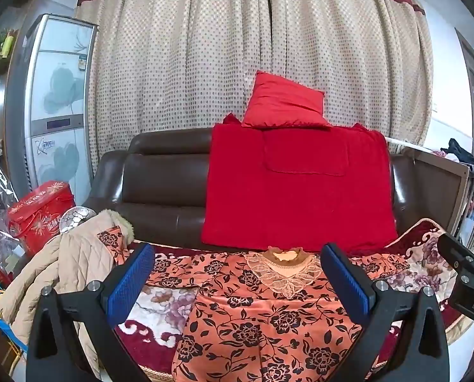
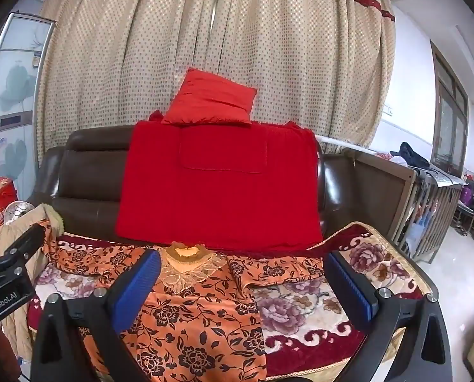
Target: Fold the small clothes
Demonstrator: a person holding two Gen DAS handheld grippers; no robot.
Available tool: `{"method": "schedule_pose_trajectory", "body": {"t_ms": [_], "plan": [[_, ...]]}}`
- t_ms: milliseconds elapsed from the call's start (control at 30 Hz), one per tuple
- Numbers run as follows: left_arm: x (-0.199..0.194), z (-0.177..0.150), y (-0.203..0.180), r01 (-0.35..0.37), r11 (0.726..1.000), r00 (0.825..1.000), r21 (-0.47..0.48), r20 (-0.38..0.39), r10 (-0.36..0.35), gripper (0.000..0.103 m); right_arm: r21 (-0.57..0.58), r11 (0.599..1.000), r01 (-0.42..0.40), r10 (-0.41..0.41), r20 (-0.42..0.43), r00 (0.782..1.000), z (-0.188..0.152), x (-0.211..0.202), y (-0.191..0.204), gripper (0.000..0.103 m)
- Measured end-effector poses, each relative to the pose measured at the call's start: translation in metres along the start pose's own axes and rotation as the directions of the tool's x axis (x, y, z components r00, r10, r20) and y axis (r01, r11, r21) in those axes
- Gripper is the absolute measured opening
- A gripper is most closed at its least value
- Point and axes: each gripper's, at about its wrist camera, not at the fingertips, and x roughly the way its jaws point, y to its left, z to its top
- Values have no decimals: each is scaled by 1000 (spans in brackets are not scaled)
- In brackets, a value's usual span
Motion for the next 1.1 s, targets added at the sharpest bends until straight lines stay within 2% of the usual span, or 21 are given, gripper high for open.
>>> {"method": "schedule_pose_trajectory", "body": {"t_ms": [267,1100], "plan": [[9,-5,-4,-6,1000,1000,10,-14,6,103,1,1000,-8,8,-24,1000,2,21,0,103],[27,-9,-6,-25,999,999,27,-34,26,103,-5,1000,-18,18,-86,996,-6,41,7,103]]}}
